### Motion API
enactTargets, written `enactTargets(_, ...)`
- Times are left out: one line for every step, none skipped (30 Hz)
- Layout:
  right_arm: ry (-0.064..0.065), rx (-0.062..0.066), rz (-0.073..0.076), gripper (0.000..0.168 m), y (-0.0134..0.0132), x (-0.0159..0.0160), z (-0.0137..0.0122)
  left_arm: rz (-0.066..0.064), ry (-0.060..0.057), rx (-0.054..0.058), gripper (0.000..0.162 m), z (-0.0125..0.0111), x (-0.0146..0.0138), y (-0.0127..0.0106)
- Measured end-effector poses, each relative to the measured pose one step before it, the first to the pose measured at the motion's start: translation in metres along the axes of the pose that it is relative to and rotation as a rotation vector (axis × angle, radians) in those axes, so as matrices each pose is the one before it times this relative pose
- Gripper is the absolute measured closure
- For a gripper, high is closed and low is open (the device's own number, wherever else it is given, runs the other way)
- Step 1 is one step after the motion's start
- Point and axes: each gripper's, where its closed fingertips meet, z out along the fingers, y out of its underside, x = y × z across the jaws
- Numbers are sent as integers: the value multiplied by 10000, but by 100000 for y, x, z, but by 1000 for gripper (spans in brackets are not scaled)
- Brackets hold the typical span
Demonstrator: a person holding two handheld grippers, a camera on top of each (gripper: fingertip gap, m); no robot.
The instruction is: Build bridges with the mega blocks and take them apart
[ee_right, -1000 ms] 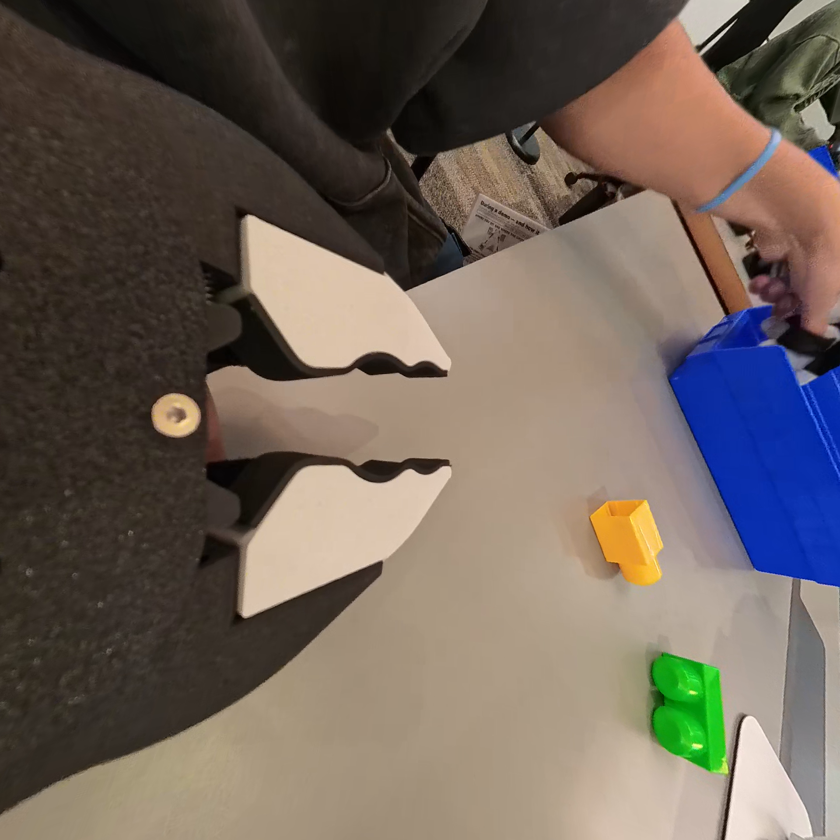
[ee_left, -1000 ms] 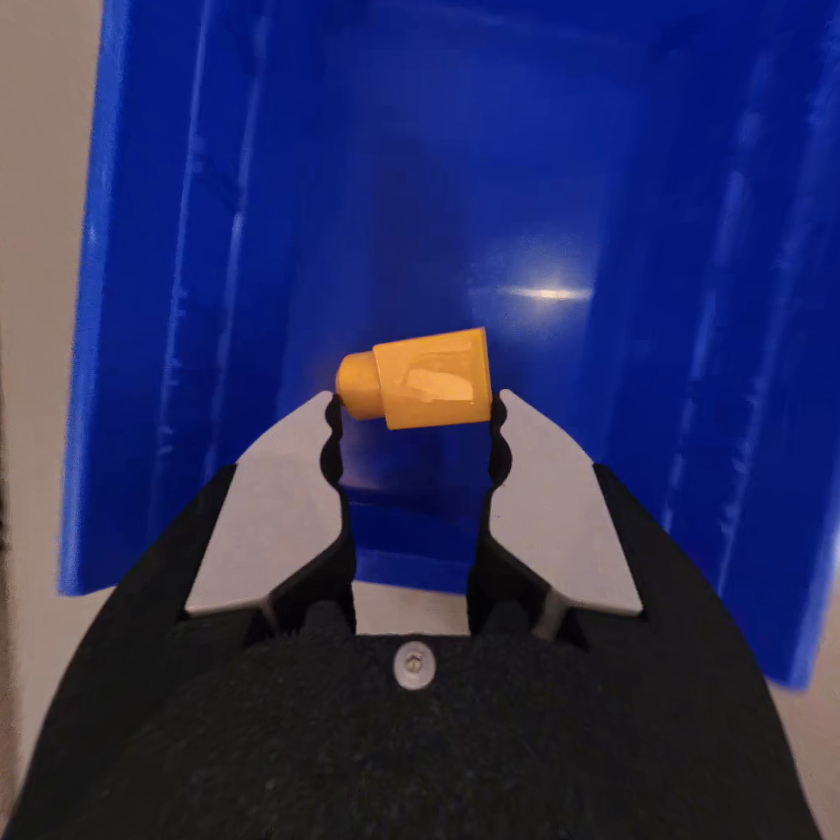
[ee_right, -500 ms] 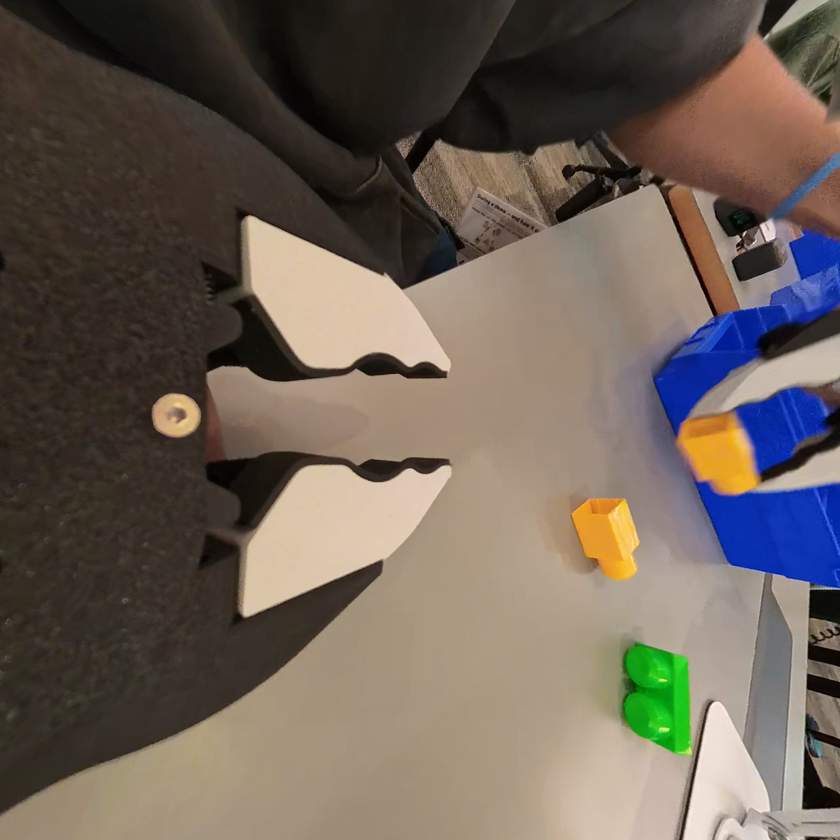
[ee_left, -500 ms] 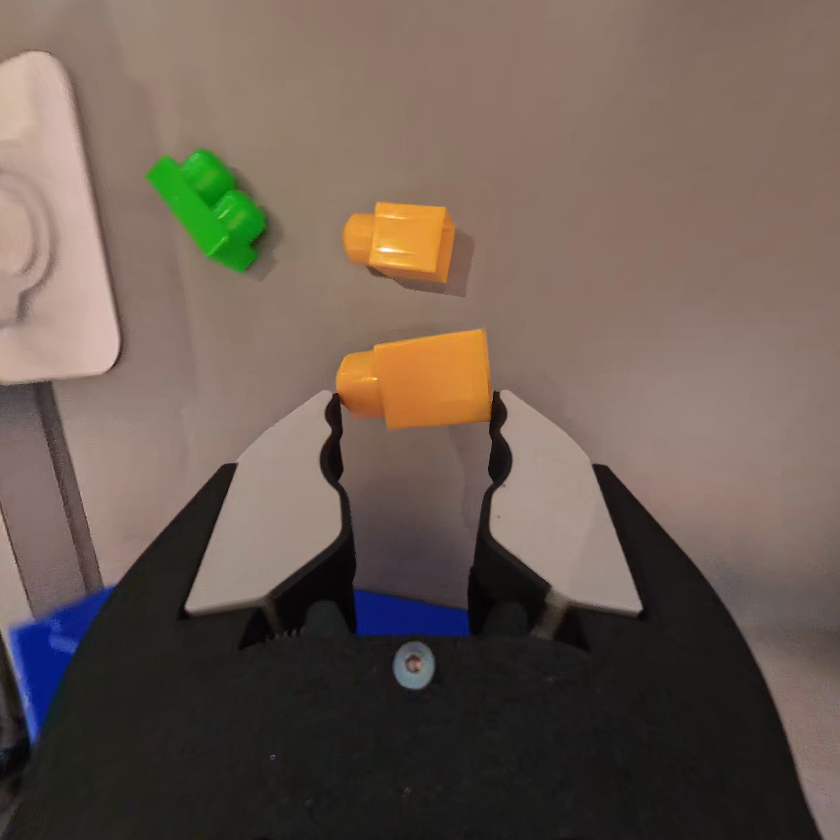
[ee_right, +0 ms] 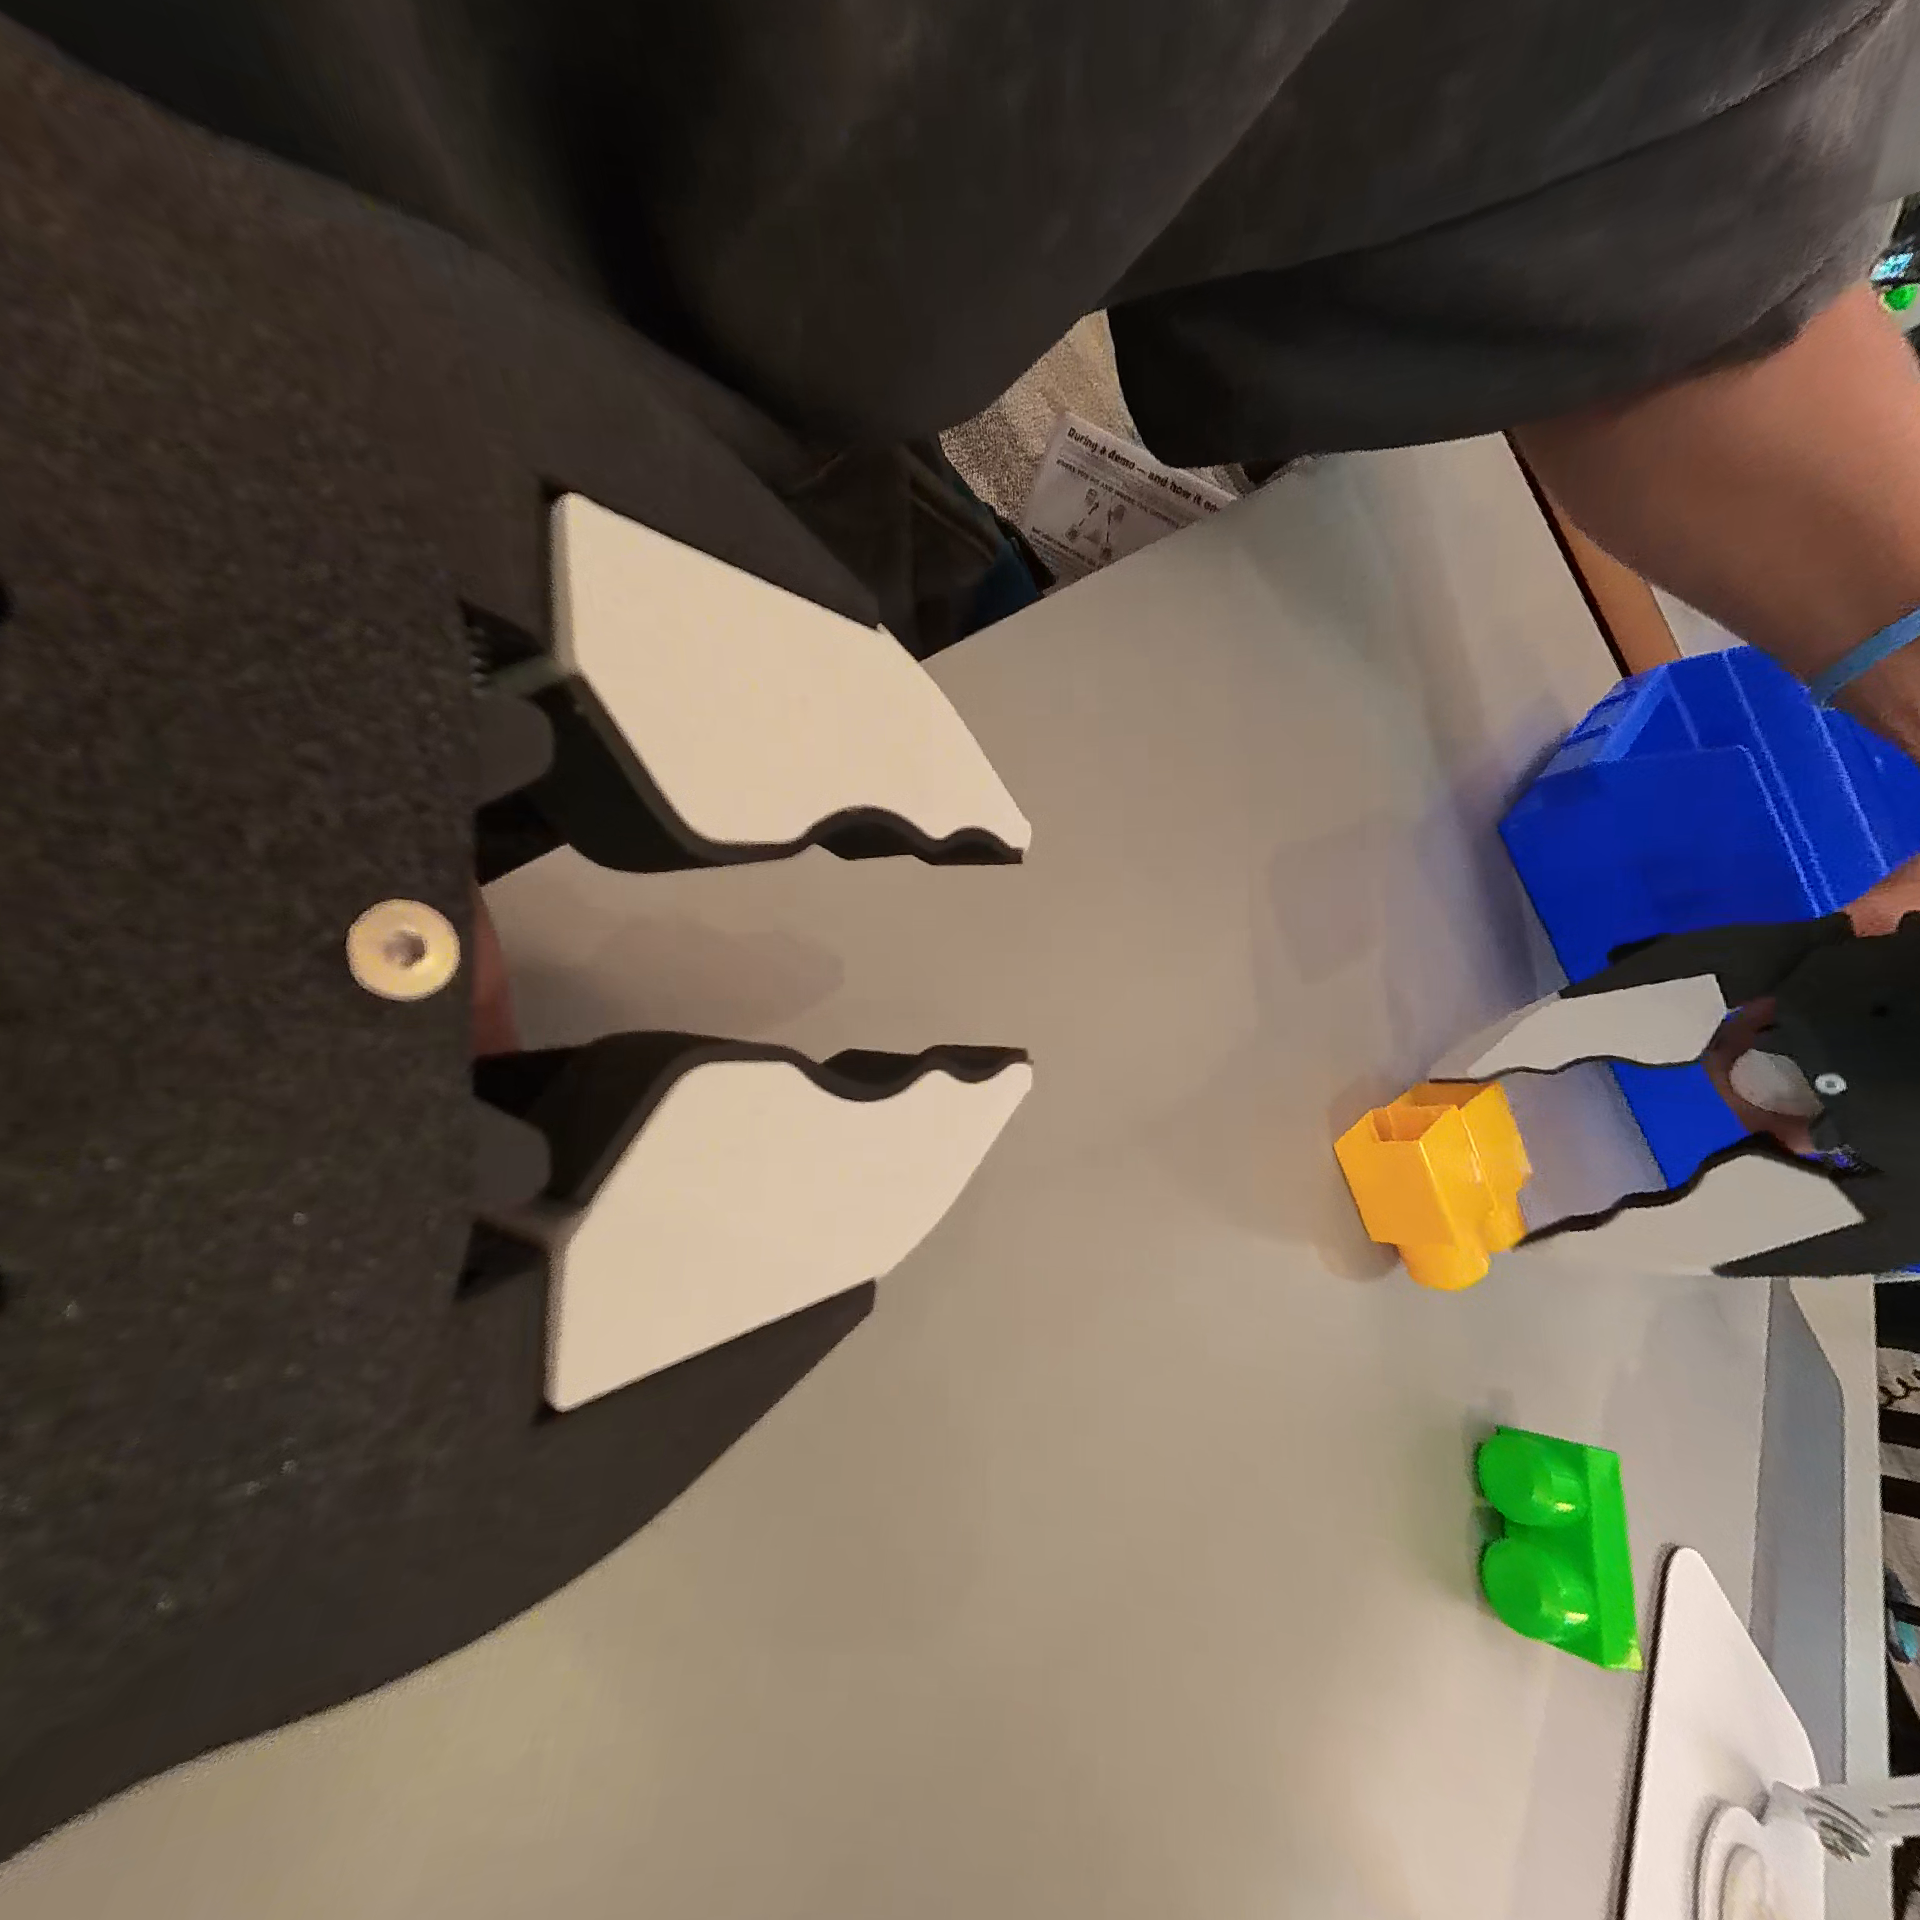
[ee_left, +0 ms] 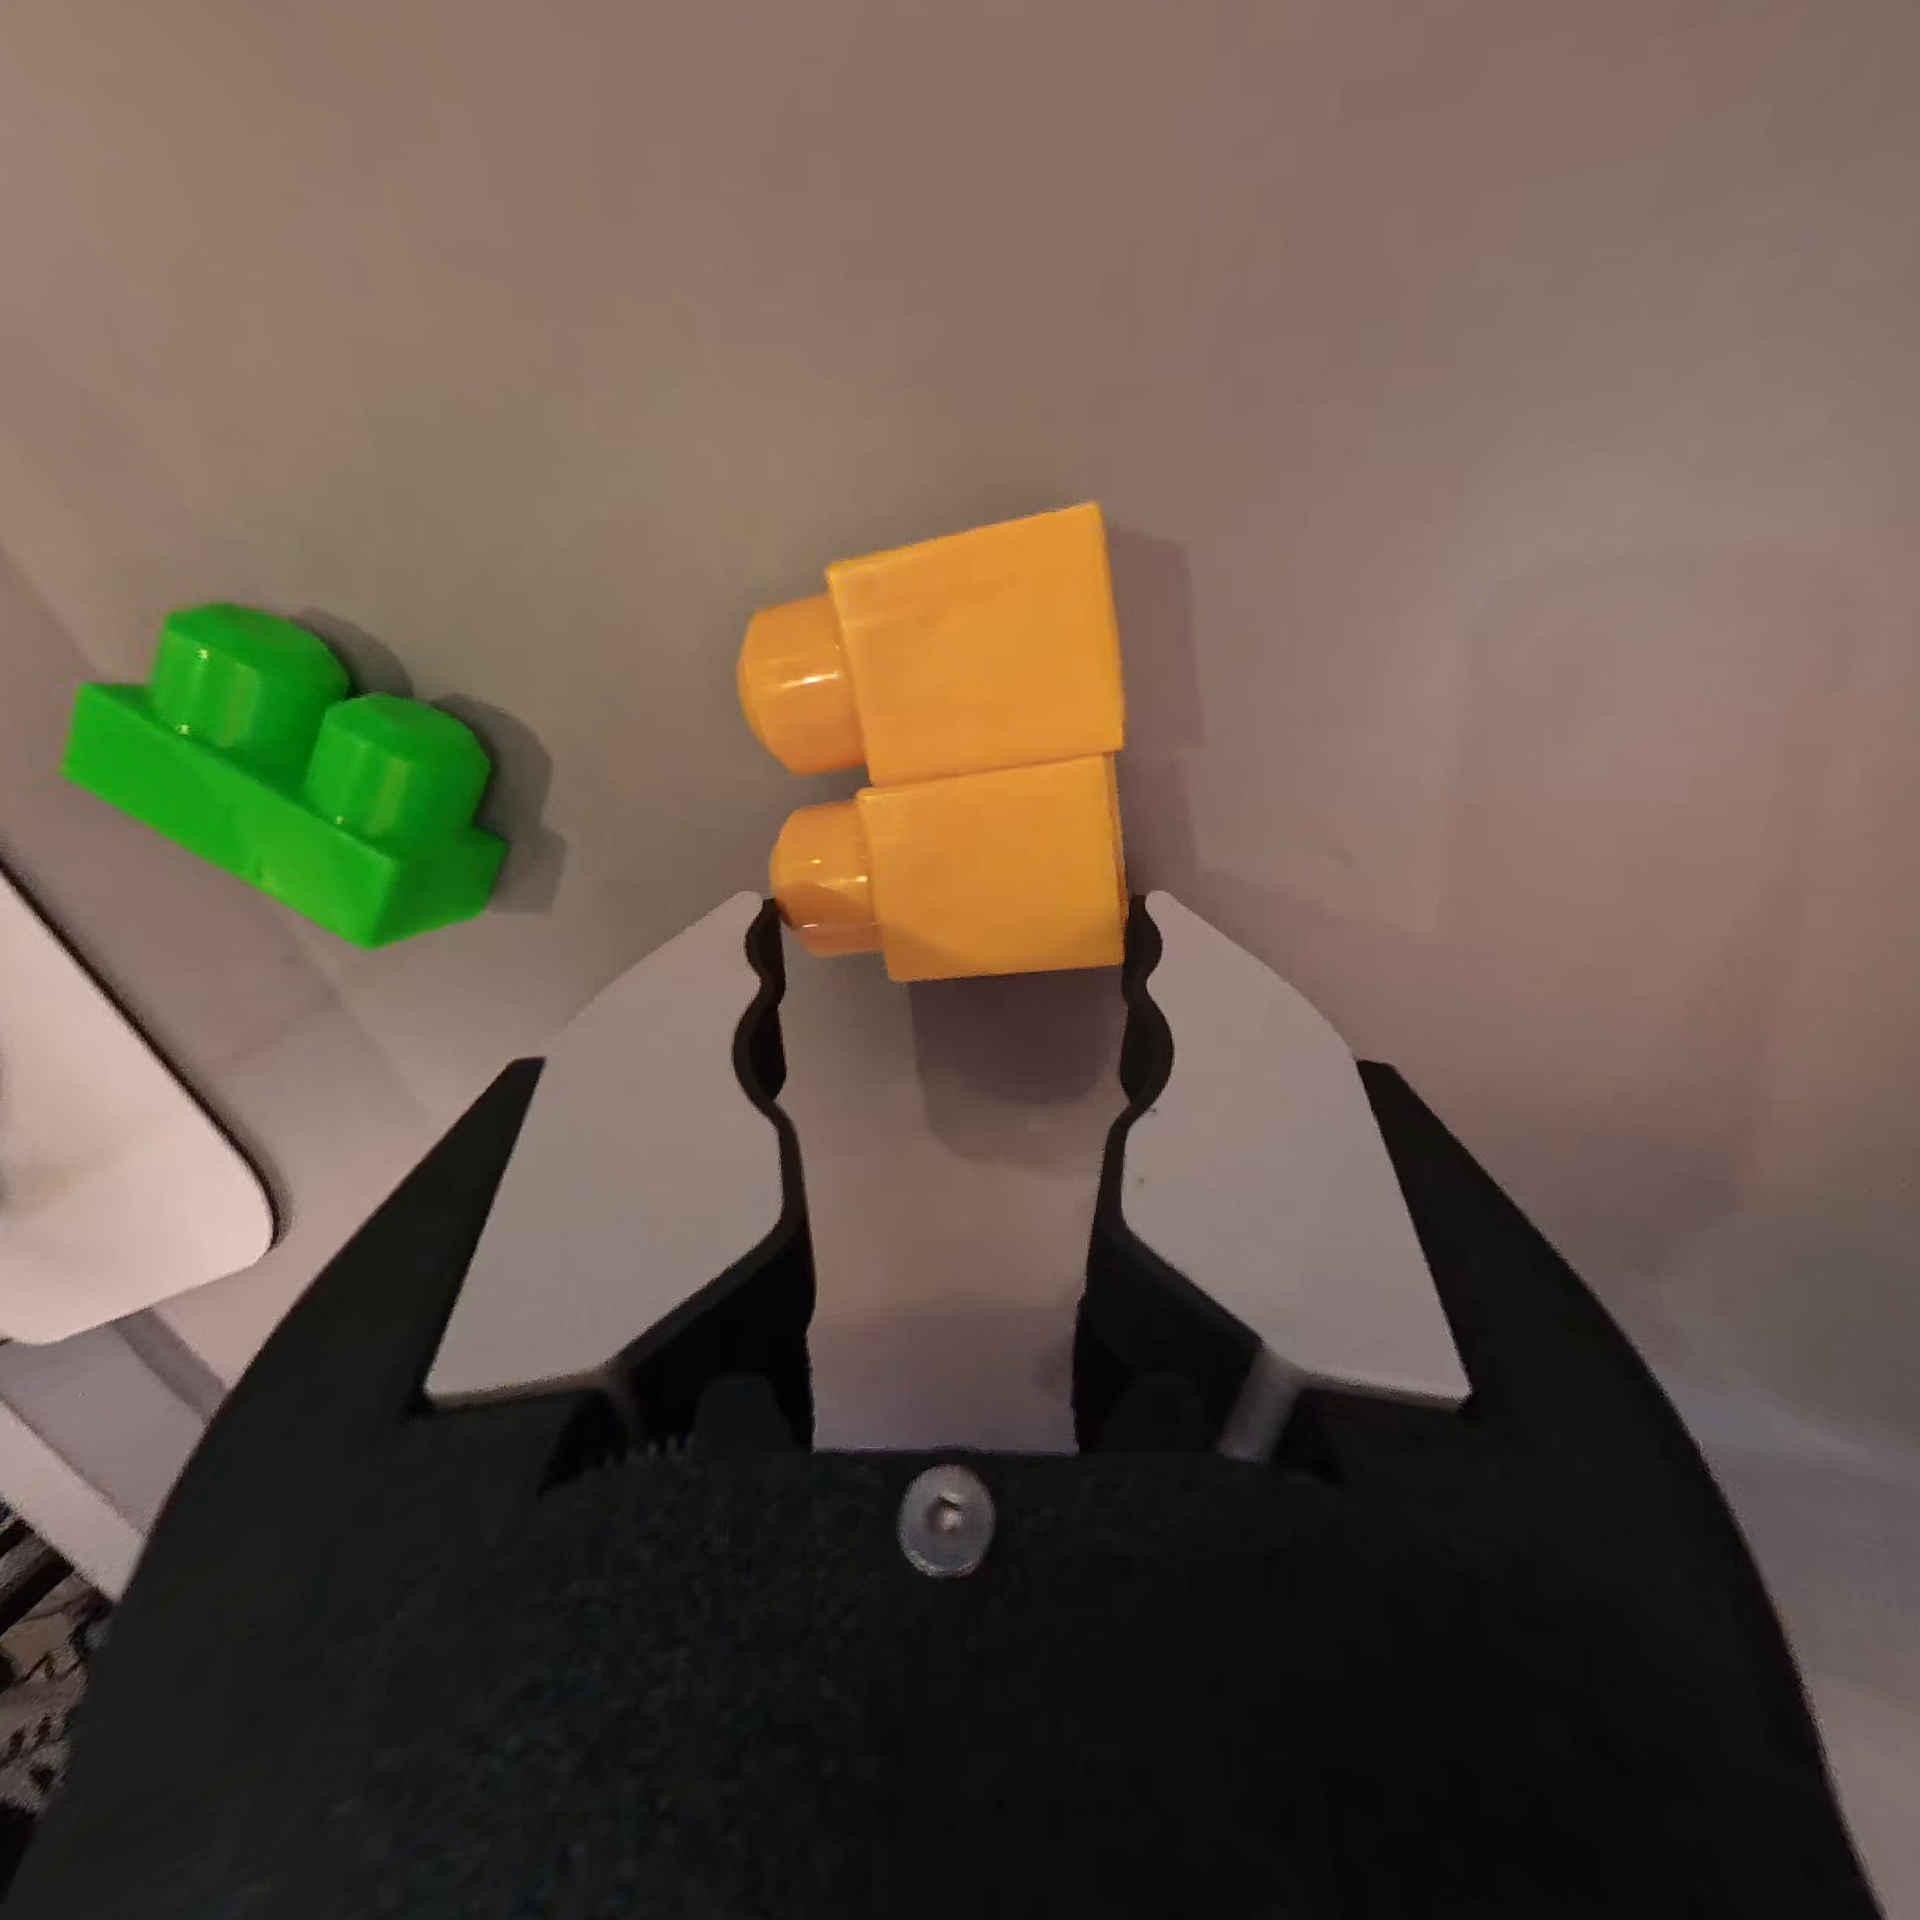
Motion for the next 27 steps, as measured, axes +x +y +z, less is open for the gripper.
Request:
enactTargets(-7,-10,35,135,86,-1,39,19,87,172,100,82,99,-296)
enactTargets(-28,-19,42,135,95,-5,49,-15,61,146,99,55,52,-229)
enactTargets(-12,-32,41,135,107,45,58,-68,55,80,100,40,46,-110)
enactTargets(-7,-22,24,135,85,47,44,-87,-3,1,99,31,-36,32)
enactTargets(-22,-15,25,135,63,45,39,-95,-94,-43,95,31,-137,75)
enactTargets(-30,-13,43,135,34,22,23,-50,-62,-96,90,9,-2,158)
enactTargets(-35,-1,38,135,14,19,14,-24,-12,-122,87,-65,135,226)
enactTargets(-23,7,29,135,-14,22,-5,-99,-43,-110,82,-212,162,253)
enactTargets(-9,23,31,135,-65,37,-28,-173,-44,-57,83,-418,192,242)
enactTargets(-20,53,33,135,-108,-3,-64,-243,-79,112,83,-625,175,75)
enactTargets(-17,47,40,135,-91,6,-71,-361,-189,275,81,-769,80,-113)
enactTargets(6,42,44,135,-67,46,-74,-546,-396,369,75,-829,-187,-230)
enactTargets(-2,36,18,135,-43,29,-74,-764,-536,459,76,-767,-392,-375)
enactTargets(-6,5,24,135,-9,12,-76,-999,-497,558,73,-567,-268,-563)
enactTargets(-41,40,23,135,-68,-53,-89,-1215,-458,665,70,-336,-57,-763)
enactTargets(-55,63,25,135,-114,-63,-93,-1418,-551,679,73,-158,-22,-733)
enactTargets(-41,54,43,135,-108,-30,-83,-1552,-403,644,69,22,419,-573)
enactTargets(-42,56,21,135,-72,-18,-98,-1440,-93,542,67,89,1164,-332)
enactTargets(-33,31,14,135,-17,13,-69,-1225,-282,417,66,77,1118,70)
enactTargets(-34,6,23,135,25,38,-52,-1004,-567,394,59,76,764,415)
enactTargets(-44,11,34,135,35,29,-48,-828,-688,326,57,87,536,696)
enactTargets(-54,26,60,135,35,41,-37,-812,-922,162,60,95,5,904)
enactTargets(-56,16,65,135,33,46,-48,-549,-835,38,56,226,-188,860)
enactTargets(-34,18,60,135,20,68,-44,-164,-639,-13,54,463,-188,634)
enactTargets(-47,36,57,135,-22,39,-61,-57,-712,-126,53,580,-491,477)
enactTargets(-70,36,49,135,-67,-17,-63,-72,-579,-225,53,582,-428,338)
enactTargets(-46,32,35,135,-90,22,-53,-126,-339,-234,55,524,-280,144)
